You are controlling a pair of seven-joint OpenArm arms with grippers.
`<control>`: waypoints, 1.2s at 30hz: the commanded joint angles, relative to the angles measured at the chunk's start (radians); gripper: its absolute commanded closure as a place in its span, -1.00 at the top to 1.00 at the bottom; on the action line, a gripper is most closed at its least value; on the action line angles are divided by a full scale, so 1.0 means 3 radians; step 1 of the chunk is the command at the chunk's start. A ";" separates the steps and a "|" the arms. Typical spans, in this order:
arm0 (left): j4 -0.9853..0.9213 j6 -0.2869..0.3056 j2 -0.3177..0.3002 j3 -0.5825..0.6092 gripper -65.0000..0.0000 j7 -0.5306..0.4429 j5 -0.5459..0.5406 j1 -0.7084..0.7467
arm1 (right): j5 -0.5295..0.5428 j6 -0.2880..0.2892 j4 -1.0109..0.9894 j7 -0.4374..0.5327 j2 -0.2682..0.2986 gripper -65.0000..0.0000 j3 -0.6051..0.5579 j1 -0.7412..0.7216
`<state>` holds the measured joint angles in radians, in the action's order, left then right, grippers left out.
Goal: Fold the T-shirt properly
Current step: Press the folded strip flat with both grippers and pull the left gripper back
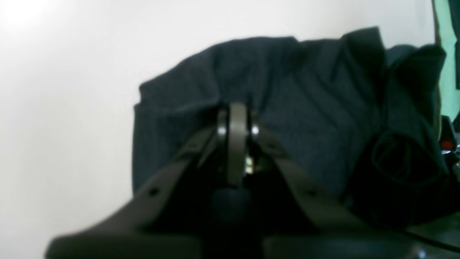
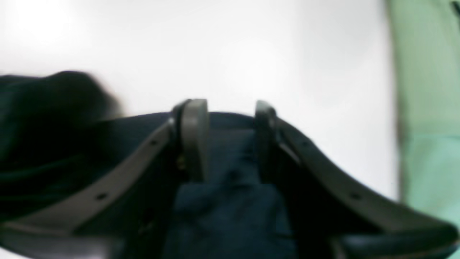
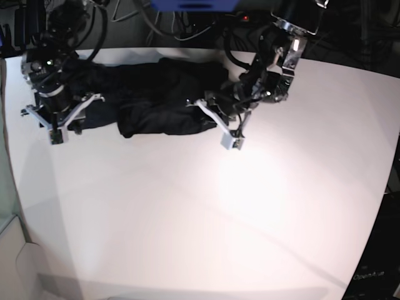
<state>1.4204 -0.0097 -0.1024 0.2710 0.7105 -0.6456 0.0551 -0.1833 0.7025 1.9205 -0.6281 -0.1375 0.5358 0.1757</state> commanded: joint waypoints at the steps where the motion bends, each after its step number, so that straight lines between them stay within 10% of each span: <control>1: -0.0032 -0.0078 -0.0060 0.0004 -1.00 0.0059 0.0099 -0.0023 | 0.0041 -0.0015 0.0081 0.0091 -0.0004 -0.50 -0.0065 0.0005; 21: -0.0052 -0.0088 -0.0162 -0.0021 -1.00 0.0084 0.0099 -0.0038 | 0.0036 -0.0015 0.0066 0.0076 -0.0065 -0.73 -0.1640 0.0312; 36: -0.0139 -0.0093 -0.0178 -0.0031 -1.00 0.0064 0.0099 -0.0140 | 0.0030 -0.0015 -0.0119 0.0112 0.0256 -0.73 -0.1180 0.0675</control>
<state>1.3819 -0.0032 -0.1410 0.2653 0.7040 -0.6601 0.0135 -0.1650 0.7033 1.8633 -0.5957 -0.0719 0.1741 0.3801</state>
